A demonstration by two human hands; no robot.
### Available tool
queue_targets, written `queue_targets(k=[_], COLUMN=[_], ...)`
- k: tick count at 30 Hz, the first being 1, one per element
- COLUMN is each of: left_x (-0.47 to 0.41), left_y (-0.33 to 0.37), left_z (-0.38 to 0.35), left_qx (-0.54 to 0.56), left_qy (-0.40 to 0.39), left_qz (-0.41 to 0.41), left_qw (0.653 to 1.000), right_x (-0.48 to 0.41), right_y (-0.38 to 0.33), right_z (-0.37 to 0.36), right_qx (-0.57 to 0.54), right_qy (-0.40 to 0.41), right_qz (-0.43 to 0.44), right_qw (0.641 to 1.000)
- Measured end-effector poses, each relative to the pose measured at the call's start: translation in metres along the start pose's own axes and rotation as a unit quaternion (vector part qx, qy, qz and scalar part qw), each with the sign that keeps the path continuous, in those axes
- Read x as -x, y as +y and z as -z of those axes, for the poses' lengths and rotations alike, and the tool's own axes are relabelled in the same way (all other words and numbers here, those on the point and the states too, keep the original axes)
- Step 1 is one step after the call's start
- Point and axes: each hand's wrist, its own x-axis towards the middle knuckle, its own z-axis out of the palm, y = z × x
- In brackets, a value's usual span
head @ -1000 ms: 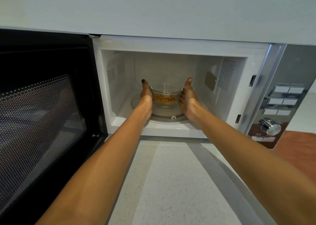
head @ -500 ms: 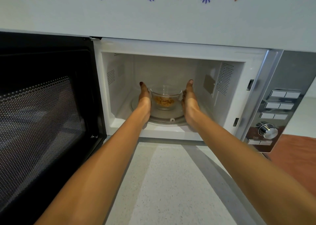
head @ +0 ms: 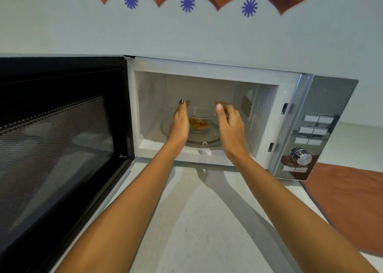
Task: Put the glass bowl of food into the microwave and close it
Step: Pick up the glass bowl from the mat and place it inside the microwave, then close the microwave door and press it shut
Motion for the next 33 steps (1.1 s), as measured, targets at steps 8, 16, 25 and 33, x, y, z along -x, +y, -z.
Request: queue_targets(k=[8, 16, 25, 33], left_x=[0.087, 0.183, 0.290, 0.331], left_y=[0.034, 0.073, 0.113, 0.153], left_z=[0.011, 0.046, 0.102, 0.173], left_qx=[-0.073, -0.092, -0.161, -0.356], left_qy=[-0.005, 0.029, 0.166, 0.336], left_qz=[-0.122, -0.213, -0.319, -0.387], left_qw=[0.990, 0.972, 0.919, 0.782], right_x=[0.059, 0.133, 0.197, 0.211], right_y=[-0.047, -0.109, -0.176, -0.235], right_z=[0.028, 0.048, 0.035, 0.003], right_qx=[0.016, -0.006, -0.119, -0.149], right_qy=[0.019, 0.030, -0.010, -0.118], right_qz=[0.088, 0.161, 0.183, 0.286], right_qw=[0.996, 0.986, 0.976, 0.939])
